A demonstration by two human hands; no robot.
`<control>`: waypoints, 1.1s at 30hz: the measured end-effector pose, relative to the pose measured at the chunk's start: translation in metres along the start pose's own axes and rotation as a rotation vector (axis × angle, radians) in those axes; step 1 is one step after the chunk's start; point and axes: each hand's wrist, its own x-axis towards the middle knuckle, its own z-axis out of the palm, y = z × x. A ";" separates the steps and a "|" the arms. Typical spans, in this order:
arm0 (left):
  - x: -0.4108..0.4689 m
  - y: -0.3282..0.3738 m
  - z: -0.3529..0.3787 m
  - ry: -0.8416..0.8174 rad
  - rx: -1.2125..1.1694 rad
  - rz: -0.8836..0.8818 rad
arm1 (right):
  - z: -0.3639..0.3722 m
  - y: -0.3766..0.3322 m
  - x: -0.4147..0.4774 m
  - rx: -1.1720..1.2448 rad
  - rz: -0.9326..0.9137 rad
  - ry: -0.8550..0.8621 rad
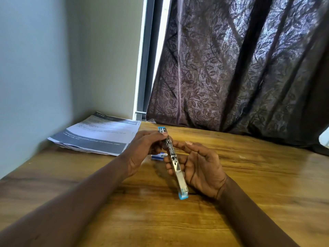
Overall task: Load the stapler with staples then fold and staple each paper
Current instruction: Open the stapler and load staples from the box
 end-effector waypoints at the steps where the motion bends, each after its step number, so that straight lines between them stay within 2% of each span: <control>1: 0.000 -0.001 -0.001 -0.032 0.035 0.022 | -0.001 0.000 0.000 0.011 0.012 -0.019; 4: -0.003 -0.003 0.000 -0.176 0.115 0.082 | 0.000 0.001 0.001 -0.004 0.009 -0.025; 7: -0.006 -0.007 0.005 -0.292 0.148 0.138 | 0.006 0.002 0.001 -0.084 -0.005 0.094; 9: -0.007 -0.010 0.007 -0.313 0.200 0.179 | 0.008 0.005 0.002 -0.141 -0.012 0.196; 11: -0.006 -0.012 0.007 -0.318 0.206 0.192 | 0.007 0.008 0.004 -0.190 -0.057 0.251; 15: -0.004 -0.012 0.006 -0.266 0.189 0.145 | 0.006 0.010 0.006 -0.259 -0.105 0.241; 23: -0.006 -0.012 0.007 -0.229 0.254 0.121 | 0.008 0.010 0.006 -0.339 -0.110 0.244; 33: -0.007 -0.011 0.010 -0.199 0.203 0.085 | 0.005 0.010 0.006 -0.360 -0.114 0.196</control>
